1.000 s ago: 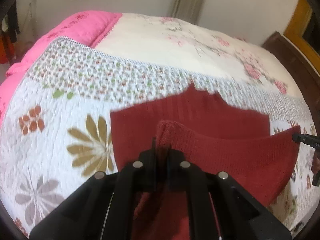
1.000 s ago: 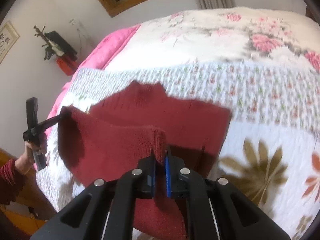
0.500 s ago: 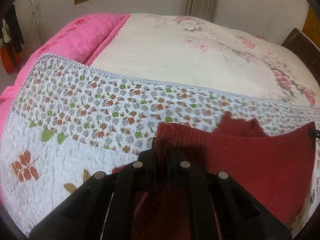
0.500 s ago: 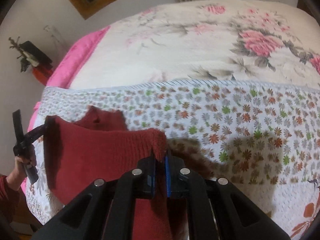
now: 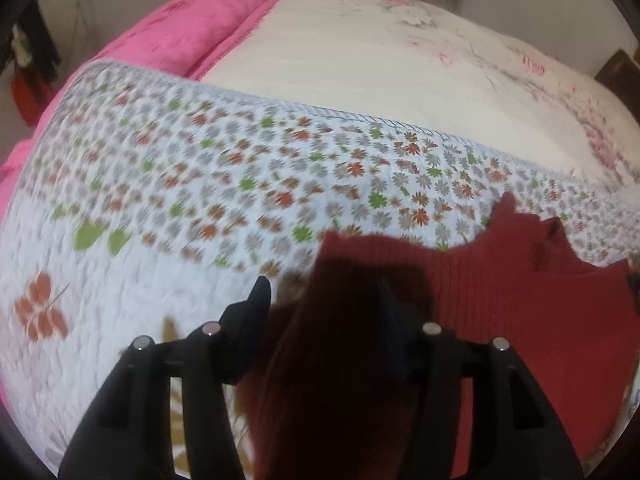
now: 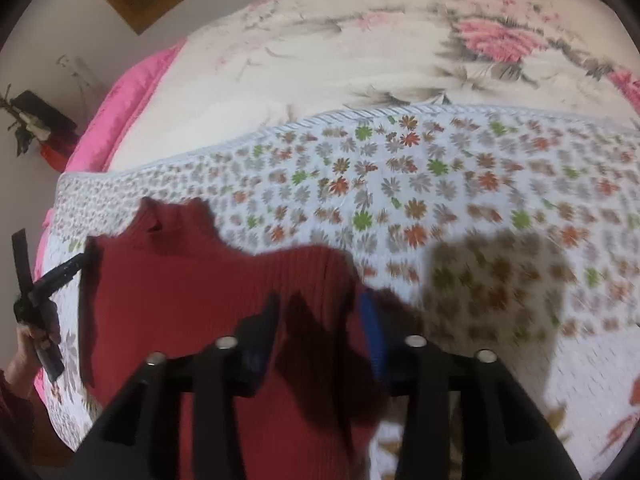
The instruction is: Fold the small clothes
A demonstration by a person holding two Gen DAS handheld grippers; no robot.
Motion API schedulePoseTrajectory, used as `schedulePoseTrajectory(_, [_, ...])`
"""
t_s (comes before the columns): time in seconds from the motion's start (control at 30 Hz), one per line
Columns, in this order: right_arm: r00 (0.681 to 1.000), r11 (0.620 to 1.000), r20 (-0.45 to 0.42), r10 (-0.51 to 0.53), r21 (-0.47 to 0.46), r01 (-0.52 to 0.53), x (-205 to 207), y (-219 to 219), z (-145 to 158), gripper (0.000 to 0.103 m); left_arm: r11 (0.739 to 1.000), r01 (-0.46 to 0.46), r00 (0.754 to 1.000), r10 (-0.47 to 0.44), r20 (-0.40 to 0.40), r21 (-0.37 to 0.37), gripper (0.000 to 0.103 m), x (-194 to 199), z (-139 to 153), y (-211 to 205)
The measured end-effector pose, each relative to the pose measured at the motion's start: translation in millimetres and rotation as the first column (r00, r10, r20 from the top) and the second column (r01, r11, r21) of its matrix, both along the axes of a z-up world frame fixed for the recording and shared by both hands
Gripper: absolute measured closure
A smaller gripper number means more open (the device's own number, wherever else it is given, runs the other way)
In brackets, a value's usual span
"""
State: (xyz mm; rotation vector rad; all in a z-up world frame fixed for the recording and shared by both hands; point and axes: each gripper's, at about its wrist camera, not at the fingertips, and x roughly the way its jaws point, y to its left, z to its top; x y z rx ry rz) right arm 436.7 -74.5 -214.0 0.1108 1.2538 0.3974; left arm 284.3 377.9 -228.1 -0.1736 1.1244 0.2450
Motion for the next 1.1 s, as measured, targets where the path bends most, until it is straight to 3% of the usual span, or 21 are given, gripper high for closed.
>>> schedulePoseTrajectory(0.1, [0.999, 0.999, -0.008, 0.035, -0.012, -0.035, -32, -6, 10, 0.056, 1.0, 0.025, 0.999, -0.024, -0.024, 0.001, 0.05, -30, 15, -6])
schedulePoseTrajectory(0.2, [0.998, 0.999, -0.039, 0.045, -0.013, -0.046, -64, -12, 11, 0.055, 0.997, 0.048, 0.998, -0.05, -0.034, -0.055, 0.048, -65, 25, -15])
schedulePoseTrajectory(0.47, [0.981, 0.999, -0.189, 0.039, 0.035, -0.033, -160, -31, -20, 0.055, 0.986, 0.127, 0.988, -0.135, -0.073, -0.105, 0.047, -133, 20, -63])
schedulePoseTrajectory(0.57, [0.977, 0.998, -0.21, 0.045, 0.056, -0.034, -172, -29, -28, 0.066, 0.985, 0.148, 0.982, -0.157, -0.101, -0.091, 0.046, -141, 7, -78])
schedulePoseTrajectory(0.63, [0.976, 0.997, -0.206, 0.065, 0.053, -0.056, -175, -25, -27, 0.092, 0.984, 0.145, 0.981, -0.157, -0.113, -0.107, 0.046, -142, -1, -81])
schedulePoseTrajectory(0.67, [0.976, 0.997, -0.205, 0.071, 0.054, -0.061, -177, -25, -26, 0.096, 0.984, 0.142, 0.981, -0.154, -0.121, -0.106, 0.046, -142, -4, -82])
schedulePoseTrajectory(0.87, [0.982, 0.996, -0.164, 0.091, 0.034, -0.087, -193, -46, -3, 0.099, 0.984, 0.156, 0.974, -0.169, -0.152, -0.089, 0.046, -148, -16, -86])
schedulePoseTrajectory(1.0, [0.974, 0.995, -0.207, 0.094, -0.004, -0.096, -204, -51, -20, 0.099, 0.985, 0.151, 0.969, -0.166, -0.184, -0.089, 0.046, -151, -32, -85])
schedulePoseTrajectory(1.1, [0.974, 0.999, -0.221, 0.053, 0.025, -0.048, -200, -52, -36, 0.099, 0.984, 0.167, 0.965, -0.177, -0.193, -0.067, 0.046, -151, -42, -86])
